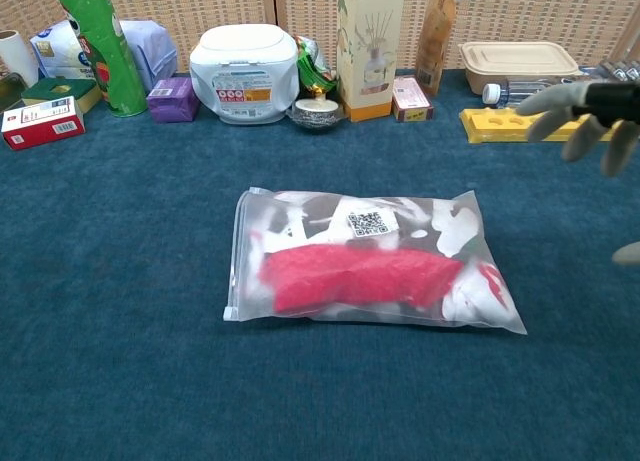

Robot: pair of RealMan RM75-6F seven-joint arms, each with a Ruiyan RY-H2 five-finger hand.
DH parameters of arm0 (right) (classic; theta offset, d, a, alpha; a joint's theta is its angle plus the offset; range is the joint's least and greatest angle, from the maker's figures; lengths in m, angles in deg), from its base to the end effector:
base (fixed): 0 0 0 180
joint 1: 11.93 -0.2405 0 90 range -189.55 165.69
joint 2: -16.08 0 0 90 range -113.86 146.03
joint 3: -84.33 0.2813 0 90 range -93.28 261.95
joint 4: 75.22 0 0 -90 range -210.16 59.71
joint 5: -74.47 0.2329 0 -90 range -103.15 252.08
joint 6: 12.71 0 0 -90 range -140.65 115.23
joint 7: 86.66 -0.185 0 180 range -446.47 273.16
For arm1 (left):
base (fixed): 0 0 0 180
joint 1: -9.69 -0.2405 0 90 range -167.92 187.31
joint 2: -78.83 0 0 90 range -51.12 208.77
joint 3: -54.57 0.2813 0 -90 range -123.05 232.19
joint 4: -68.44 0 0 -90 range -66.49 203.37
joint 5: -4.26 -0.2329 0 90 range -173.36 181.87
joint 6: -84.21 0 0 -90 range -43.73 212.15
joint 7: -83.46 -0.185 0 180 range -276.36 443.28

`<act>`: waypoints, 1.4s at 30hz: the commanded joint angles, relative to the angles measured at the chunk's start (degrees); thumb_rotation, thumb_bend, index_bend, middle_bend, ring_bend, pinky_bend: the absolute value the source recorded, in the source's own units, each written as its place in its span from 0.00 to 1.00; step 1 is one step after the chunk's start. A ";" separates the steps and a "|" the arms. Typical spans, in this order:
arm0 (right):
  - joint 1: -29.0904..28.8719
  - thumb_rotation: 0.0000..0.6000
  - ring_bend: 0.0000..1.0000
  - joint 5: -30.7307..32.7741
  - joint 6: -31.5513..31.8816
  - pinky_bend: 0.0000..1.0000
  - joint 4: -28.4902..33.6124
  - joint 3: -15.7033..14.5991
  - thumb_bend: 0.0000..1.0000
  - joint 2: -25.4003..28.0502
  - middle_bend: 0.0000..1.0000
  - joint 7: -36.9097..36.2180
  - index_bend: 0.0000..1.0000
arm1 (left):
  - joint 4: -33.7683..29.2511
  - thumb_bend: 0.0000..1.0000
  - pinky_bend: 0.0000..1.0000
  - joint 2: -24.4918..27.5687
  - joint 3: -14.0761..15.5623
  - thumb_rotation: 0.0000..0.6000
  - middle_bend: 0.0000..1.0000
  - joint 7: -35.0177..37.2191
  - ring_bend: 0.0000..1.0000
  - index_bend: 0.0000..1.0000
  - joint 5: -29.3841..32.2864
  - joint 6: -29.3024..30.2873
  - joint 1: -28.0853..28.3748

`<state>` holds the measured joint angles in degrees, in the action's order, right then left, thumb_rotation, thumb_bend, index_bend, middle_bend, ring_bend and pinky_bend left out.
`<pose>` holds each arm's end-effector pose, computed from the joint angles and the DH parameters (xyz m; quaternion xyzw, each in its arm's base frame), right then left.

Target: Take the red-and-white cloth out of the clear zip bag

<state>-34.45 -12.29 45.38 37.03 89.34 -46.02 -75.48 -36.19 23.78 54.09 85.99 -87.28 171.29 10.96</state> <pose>-0.1913 -0.2776 0.0571 0.7587 -0.3891 0.3728 0.3659 -0.3050 0.1934 0.1740 -0.5929 -0.4167 -0.4155 0.5498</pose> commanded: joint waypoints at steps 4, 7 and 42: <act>-8.54 1.00 0.17 15.67 -7.91 0.27 4.10 2.75 0.09 -6.38 0.10 15.96 0.00 | 0.48 0.23 0.28 -0.25 -0.74 0.67 0.31 0.08 0.23 0.21 0.55 -1.20 1.32; -12.78 1.00 0.16 24.17 -8.36 0.27 4.08 2.80 0.09 -10.52 0.09 24.76 0.00 | 1.05 0.23 0.28 -0.29 -1.11 0.67 0.31 0.50 0.23 0.21 0.84 -1.91 2.14; -37.92 1.00 0.40 66.43 9.43 0.43 -6.22 2.12 0.18 -31.00 0.26 55.34 0.15 | 8.43 0.23 0.28 -2.35 -0.48 0.66 0.31 7.72 0.23 0.21 2.87 -2.18 2.52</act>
<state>-71.90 55.46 54.82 31.86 91.93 -76.09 -19.97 -27.75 21.43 53.57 93.74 -84.38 169.14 13.48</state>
